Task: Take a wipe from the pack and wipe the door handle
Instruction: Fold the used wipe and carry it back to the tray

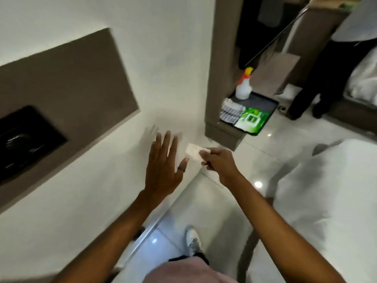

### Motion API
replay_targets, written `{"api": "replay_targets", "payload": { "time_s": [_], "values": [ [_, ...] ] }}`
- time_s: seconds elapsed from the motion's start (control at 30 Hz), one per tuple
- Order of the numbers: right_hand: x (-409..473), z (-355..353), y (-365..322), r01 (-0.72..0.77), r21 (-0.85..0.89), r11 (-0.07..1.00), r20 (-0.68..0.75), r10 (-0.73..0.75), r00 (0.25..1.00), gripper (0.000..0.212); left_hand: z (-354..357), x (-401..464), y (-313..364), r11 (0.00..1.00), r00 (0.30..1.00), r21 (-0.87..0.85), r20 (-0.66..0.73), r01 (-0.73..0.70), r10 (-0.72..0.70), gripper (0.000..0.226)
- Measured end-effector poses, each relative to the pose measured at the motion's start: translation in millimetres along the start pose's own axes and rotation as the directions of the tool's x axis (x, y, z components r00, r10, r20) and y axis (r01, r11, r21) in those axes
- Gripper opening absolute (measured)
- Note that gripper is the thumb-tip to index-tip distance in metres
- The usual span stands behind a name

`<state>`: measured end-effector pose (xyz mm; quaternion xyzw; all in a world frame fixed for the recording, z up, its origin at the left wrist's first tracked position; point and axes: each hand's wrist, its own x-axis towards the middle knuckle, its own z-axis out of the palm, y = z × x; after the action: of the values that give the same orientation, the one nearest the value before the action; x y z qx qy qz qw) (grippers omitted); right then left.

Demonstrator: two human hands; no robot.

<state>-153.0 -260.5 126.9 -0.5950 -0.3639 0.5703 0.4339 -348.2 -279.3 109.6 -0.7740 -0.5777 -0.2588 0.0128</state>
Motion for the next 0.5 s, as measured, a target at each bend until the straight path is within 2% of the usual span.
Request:
{"api": "replay_targets", "payload": {
  "time_s": [0.13, 0.2, 0.37, 0.5],
  "values": [
    [89.0, -81.2, -19.5, -0.072, 0.021, 0.997, -0.158, 0.074, 0.985, 0.022, 95.7, 87.1, 39.9, 0.991, 0.991, 0.061, 0.066, -0.122, 0.118, 0.076],
    [131.3, -120.2, -22.9, -0.106, 0.072, 0.992, -0.267, 0.122, 0.956, 0.023, 135.0, 124.5, 63.1, 0.986, 0.985, 0.084, 0.107, -0.143, 0.134, 0.077],
    [242.9, -227.4, -31.2, -0.185, 0.141, 0.973, -0.484, 0.231, 0.844, 0.022, 227.4, 212.6, 121.2, 0.994, 0.974, 0.085, 0.222, -0.072, 0.052, 0.081],
    [343.2, -302.6, -40.7, -0.189, 0.082, 0.979, -0.533, 0.203, 0.821, 0.025, 293.9, 272.2, 159.4, 0.994, 0.968, 0.107, 0.246, 0.033, -0.059, 0.076]
  ]
}}
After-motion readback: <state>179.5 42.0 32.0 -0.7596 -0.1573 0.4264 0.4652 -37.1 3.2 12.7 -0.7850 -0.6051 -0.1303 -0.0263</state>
